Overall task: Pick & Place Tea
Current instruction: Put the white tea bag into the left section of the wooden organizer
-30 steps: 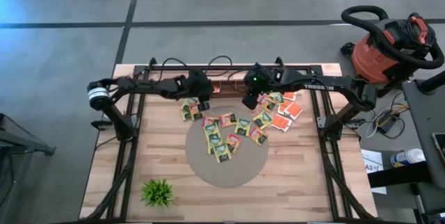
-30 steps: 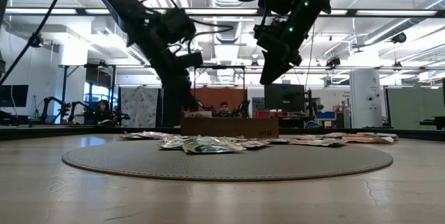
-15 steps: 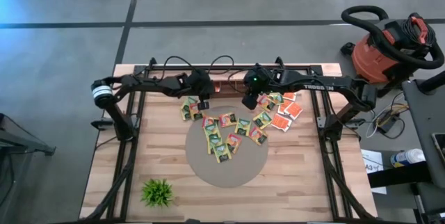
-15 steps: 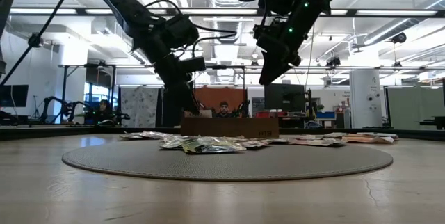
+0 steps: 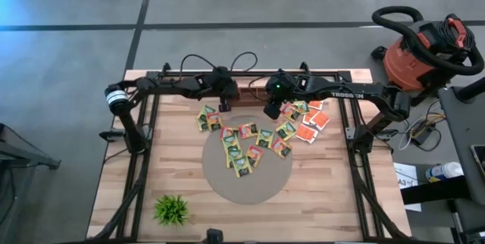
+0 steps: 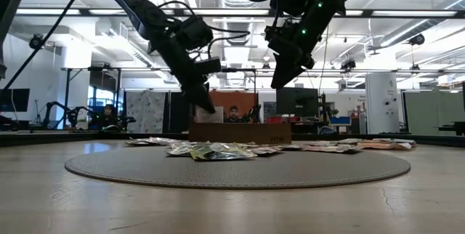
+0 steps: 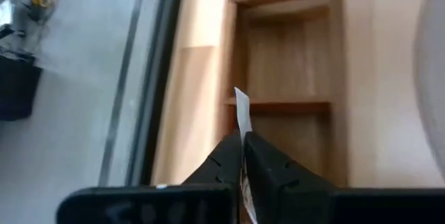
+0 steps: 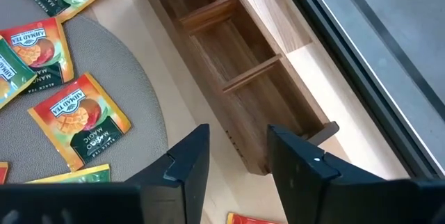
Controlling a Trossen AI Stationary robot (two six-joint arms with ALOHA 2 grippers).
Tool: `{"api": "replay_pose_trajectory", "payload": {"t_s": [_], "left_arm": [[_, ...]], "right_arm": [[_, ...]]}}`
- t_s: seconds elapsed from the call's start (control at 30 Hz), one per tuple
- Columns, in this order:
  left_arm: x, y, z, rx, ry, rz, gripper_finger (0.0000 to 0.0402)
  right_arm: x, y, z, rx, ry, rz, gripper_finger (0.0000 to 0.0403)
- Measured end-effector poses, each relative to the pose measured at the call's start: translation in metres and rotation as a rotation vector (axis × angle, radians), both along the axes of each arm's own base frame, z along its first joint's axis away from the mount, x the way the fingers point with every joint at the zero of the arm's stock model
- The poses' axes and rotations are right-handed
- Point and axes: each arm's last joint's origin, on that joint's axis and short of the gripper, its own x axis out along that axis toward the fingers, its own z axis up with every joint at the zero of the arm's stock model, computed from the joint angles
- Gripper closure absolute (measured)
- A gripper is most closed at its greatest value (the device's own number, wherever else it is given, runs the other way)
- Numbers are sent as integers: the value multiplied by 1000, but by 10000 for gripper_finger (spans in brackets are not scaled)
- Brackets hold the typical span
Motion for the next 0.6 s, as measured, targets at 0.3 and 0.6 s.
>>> {"api": "replay_pose_trajectory", "payload": {"t_s": [0.3,0.6], "left_arm": [[-10,19,2,34,20,21,394],[-12,26,3,51,9,15,394]], "right_arm": [[0,0,0,-8,5,11,264],[0,0,0,-10,1,12,257]]}}
